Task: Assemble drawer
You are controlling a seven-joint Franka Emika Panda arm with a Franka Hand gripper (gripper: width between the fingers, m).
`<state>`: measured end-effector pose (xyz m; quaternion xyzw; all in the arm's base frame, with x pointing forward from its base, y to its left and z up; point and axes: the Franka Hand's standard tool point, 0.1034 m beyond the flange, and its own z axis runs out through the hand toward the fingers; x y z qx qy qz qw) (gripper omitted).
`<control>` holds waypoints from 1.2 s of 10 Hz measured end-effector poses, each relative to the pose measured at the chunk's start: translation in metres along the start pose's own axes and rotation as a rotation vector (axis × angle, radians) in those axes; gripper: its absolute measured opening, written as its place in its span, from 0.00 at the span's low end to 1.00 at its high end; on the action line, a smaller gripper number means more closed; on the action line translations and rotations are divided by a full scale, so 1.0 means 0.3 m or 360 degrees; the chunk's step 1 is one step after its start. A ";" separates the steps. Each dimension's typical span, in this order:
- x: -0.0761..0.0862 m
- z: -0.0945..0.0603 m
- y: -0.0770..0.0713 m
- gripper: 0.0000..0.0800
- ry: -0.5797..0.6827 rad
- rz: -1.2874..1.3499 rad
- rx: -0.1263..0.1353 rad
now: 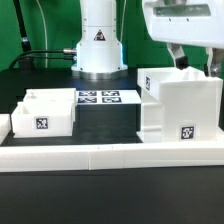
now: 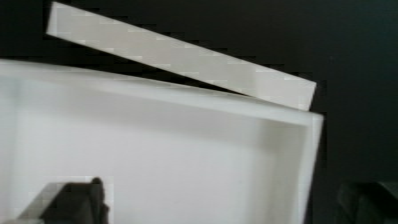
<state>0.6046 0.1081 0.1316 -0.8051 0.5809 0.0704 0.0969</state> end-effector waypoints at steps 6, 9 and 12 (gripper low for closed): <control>0.023 -0.011 0.054 0.81 0.0013 -0.0880 -0.0053; 0.047 -0.059 0.109 0.81 0.0022 -0.1413 -0.0061; 0.047 -0.053 0.109 0.81 0.0013 -0.1683 -0.0067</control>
Offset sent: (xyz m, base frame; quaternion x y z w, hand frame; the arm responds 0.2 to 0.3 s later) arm 0.0000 0.0000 0.0000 0.0000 0.0000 -0.0650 0.9979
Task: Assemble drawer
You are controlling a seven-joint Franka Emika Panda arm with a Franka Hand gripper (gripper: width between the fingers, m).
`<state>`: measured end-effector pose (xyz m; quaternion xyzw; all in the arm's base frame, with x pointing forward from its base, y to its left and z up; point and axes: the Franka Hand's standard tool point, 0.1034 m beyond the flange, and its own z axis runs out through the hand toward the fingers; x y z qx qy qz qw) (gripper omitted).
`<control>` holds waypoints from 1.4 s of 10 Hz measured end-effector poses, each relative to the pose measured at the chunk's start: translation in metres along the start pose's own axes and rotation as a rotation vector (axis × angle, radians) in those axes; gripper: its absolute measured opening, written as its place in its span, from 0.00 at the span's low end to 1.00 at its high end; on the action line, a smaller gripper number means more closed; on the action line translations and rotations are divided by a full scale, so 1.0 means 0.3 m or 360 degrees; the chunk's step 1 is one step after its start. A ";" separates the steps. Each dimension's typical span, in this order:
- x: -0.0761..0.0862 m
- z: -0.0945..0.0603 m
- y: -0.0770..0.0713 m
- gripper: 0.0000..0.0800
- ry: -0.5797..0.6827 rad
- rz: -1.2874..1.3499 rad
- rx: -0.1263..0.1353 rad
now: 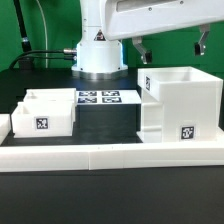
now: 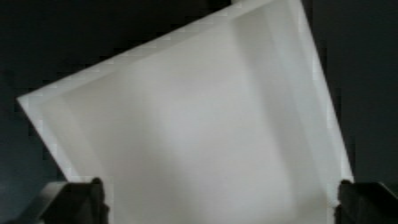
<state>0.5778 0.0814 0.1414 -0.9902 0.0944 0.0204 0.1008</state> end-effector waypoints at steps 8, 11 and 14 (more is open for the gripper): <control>-0.108 -0.022 0.273 0.81 0.0018 -0.0171 -0.0074; -0.110 -0.019 0.262 0.81 0.0016 -0.0141 -0.0078; -0.124 -0.003 0.295 0.81 0.0018 -0.0118 -0.0089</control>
Offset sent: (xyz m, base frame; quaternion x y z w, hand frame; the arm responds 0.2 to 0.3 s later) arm -0.0400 -0.0455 0.0075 -0.0547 -0.0080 -0.0224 0.9982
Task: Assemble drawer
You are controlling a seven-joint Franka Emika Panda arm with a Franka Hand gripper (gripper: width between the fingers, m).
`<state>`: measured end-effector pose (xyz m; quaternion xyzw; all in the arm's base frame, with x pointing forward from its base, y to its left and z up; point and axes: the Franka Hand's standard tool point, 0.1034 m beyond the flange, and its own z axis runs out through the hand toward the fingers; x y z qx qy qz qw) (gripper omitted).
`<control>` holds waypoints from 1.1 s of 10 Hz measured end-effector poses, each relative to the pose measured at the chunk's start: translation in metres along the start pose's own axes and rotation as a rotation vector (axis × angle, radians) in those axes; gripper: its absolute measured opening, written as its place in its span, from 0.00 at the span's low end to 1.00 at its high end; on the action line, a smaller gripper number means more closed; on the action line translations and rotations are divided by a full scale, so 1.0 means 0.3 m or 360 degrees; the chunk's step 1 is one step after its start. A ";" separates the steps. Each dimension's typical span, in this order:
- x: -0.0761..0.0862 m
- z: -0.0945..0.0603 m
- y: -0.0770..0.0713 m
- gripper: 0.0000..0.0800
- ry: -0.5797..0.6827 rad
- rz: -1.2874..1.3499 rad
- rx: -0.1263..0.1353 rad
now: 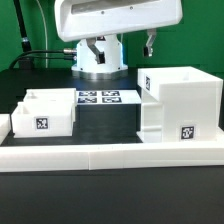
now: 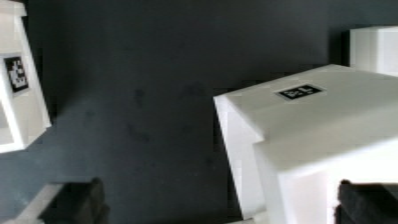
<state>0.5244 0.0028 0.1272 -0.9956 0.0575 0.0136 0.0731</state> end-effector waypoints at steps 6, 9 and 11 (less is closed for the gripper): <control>-0.019 0.088 0.184 0.81 0.0017 -0.0011 -0.0060; -0.016 0.119 0.221 0.81 0.0032 -0.0050 -0.0076; -0.016 0.120 0.221 0.81 0.0031 -0.0050 -0.0076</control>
Offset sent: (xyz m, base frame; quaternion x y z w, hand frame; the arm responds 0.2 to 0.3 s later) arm -0.0079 -0.0300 -0.0178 -0.0028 0.0139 -0.0020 0.9999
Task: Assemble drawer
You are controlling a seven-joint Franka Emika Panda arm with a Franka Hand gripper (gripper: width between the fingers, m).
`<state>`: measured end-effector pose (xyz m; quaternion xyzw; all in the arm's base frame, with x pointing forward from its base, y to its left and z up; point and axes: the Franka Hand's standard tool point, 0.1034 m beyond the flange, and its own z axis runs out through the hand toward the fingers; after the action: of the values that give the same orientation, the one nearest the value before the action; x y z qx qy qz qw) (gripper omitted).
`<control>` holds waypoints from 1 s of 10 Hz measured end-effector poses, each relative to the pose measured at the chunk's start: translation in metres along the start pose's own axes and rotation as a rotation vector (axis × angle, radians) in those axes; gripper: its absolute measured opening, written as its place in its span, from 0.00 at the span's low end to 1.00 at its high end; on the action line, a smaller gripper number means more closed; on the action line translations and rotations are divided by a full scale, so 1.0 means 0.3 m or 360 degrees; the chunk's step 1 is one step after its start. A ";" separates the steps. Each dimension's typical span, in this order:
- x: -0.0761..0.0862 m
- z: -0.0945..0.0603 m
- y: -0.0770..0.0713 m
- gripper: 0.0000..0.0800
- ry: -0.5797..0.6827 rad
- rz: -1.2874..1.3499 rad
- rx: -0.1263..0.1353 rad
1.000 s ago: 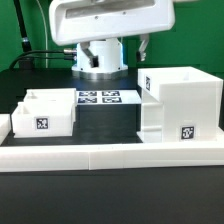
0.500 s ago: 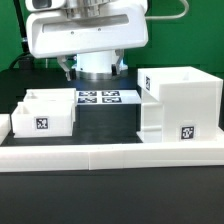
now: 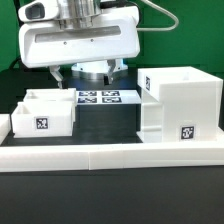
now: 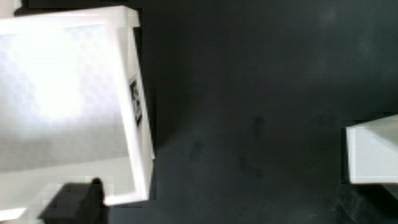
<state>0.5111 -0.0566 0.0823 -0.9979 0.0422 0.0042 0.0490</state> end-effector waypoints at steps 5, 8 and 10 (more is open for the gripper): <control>-0.029 0.076 0.078 0.81 0.0007 -0.0087 -0.0057; -0.036 0.127 0.083 0.81 0.0031 -0.0153 -0.0087; -0.059 0.167 0.101 0.81 0.0038 -0.0152 -0.0108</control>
Offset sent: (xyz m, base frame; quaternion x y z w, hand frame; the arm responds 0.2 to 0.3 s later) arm -0.0190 -0.0373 -0.0244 -0.0825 -0.0163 -0.0440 0.9955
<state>0.4907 -0.0803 0.0298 -0.9998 -0.0049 -0.0087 0.0146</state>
